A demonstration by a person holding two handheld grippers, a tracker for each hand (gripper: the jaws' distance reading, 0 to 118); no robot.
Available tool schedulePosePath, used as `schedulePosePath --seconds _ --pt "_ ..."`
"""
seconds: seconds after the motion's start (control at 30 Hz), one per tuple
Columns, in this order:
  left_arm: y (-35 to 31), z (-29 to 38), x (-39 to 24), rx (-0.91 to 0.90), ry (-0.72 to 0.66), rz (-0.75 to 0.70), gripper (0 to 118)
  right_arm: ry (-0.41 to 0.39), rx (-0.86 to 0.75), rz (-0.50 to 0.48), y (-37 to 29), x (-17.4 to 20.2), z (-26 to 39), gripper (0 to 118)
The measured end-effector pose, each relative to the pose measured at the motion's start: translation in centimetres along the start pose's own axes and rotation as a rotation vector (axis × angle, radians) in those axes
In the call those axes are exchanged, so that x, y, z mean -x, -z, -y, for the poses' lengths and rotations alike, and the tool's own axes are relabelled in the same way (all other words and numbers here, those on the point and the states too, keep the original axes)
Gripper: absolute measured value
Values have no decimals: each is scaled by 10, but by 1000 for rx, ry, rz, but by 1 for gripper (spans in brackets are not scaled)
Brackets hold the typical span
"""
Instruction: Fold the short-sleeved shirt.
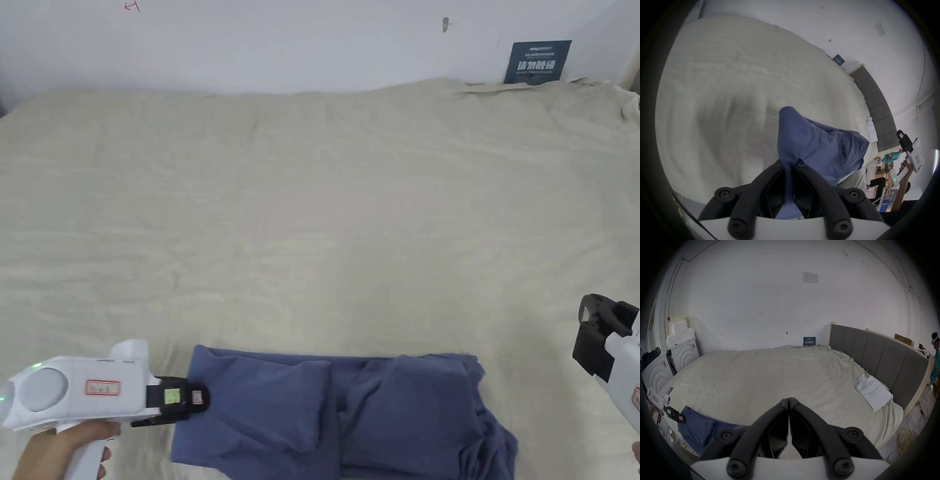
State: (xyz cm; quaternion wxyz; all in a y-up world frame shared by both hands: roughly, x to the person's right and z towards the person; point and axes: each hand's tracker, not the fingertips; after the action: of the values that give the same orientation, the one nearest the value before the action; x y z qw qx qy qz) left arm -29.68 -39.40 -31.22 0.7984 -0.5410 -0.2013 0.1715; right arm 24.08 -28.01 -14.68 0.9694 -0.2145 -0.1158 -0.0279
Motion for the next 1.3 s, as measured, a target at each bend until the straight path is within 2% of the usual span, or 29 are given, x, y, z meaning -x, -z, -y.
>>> schedulePosePath --seconds 0.3,0.4,0.57,0.9,1.23,1.3 --pt "-57 4 9 -50 -58 -122 7 2 -5 -33 1 7 -1 0" --pt "-60 2 -14 -54 -42 -119 7 3 -11 -38 -1 7 -1 0" --pt "-53 -7 -76 -28 67 -50 7 11 -23 -40 -4 4 -2 0" --pt "16 -17 -180 85 233 90 7 33 -36 -27 -14 -10 2 0" --pt "103 4 -246 218 296 126 7 54 -33 8 -22 -27 9 0" --pt "120 11 -255 227 305 94 7 57 -31 11 -23 -31 9 0"
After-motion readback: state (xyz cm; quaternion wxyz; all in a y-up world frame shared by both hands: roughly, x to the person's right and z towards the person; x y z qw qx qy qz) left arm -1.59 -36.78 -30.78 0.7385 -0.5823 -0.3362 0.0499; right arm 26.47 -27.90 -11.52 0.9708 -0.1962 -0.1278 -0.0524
